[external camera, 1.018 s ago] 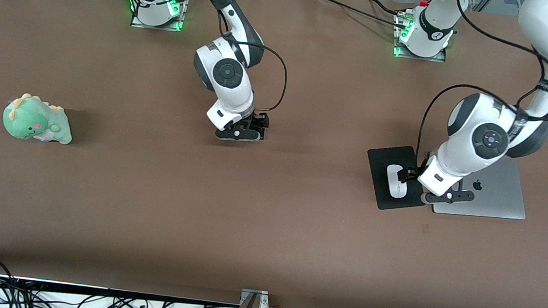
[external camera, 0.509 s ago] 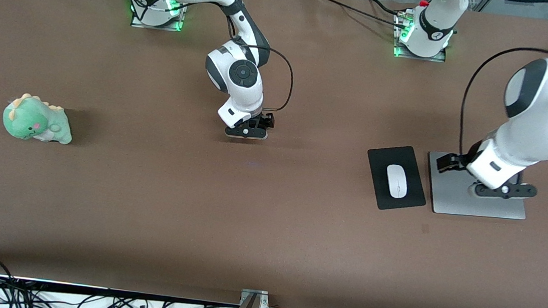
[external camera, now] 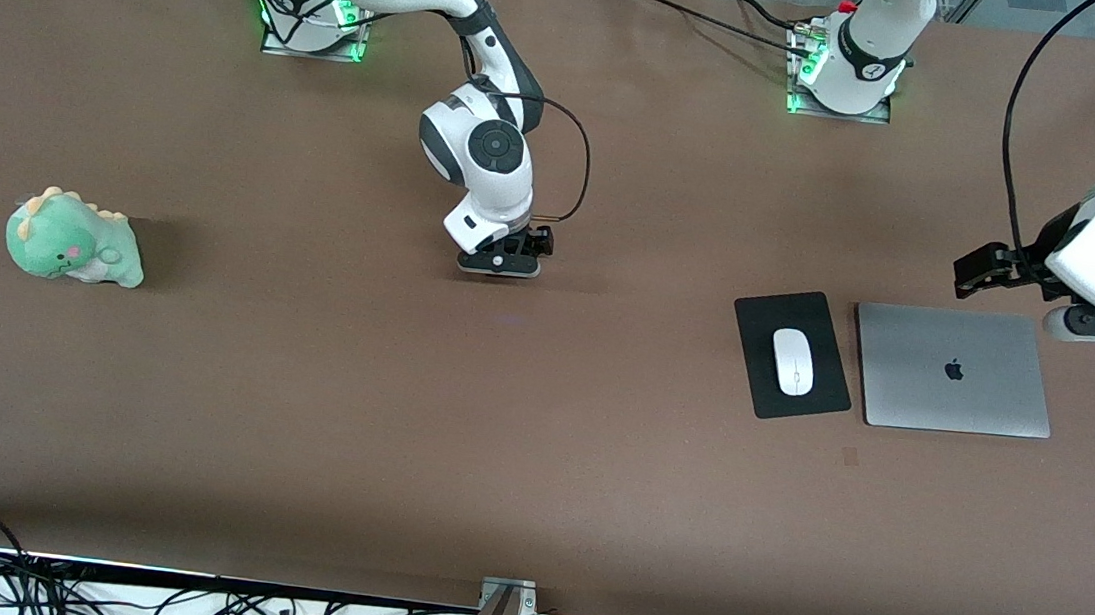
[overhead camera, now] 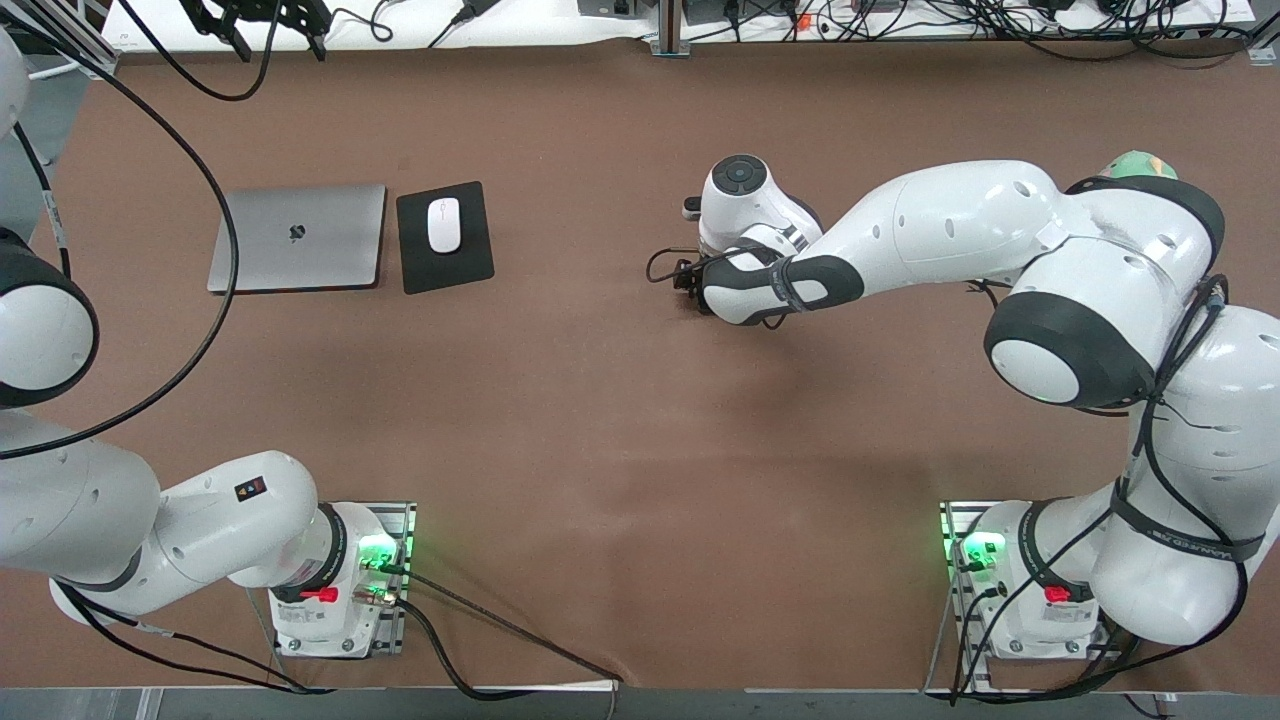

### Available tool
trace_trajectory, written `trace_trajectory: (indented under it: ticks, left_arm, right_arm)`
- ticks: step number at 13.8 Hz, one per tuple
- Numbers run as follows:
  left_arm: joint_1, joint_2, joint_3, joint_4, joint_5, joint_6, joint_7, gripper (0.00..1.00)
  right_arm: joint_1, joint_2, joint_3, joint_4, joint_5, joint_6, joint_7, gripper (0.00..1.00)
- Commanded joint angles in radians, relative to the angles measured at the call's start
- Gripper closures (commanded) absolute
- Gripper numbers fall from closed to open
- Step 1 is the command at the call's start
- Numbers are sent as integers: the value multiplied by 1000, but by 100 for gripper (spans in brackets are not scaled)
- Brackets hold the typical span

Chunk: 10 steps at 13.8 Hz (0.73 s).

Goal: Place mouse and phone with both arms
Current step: 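Retract the left gripper while the right gripper lifts the black phone, then carry the black phone with the right gripper toward the green dinosaur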

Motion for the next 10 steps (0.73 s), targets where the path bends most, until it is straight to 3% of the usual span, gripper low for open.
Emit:
trace_trajectory:
  ticks: [1,2,4,6,10]
  left_arm:
    - [-4,-28,11,26,-34,-59,35,0]
    - [-27,-42,35,32,-48,-79,34,0]
    - [-149,-72,196,34,-112,-108,34,0]
    - [-284,-79,346,34,-122,-124,35,0]
    - [-489,-102,564,23,-123,-131,37,0]
  right_arm:
    - [15,5,-13,-5,-25,17,23,18]
    - [15,5,-18,-3,-25,15,20,27]
    - [14,4,-19,4,-25,8,11,51]
    - [8,-8,-36,20,-26,-33,-23,59]
    - [-11,-40,-120,121,-10,-274,-248,62]
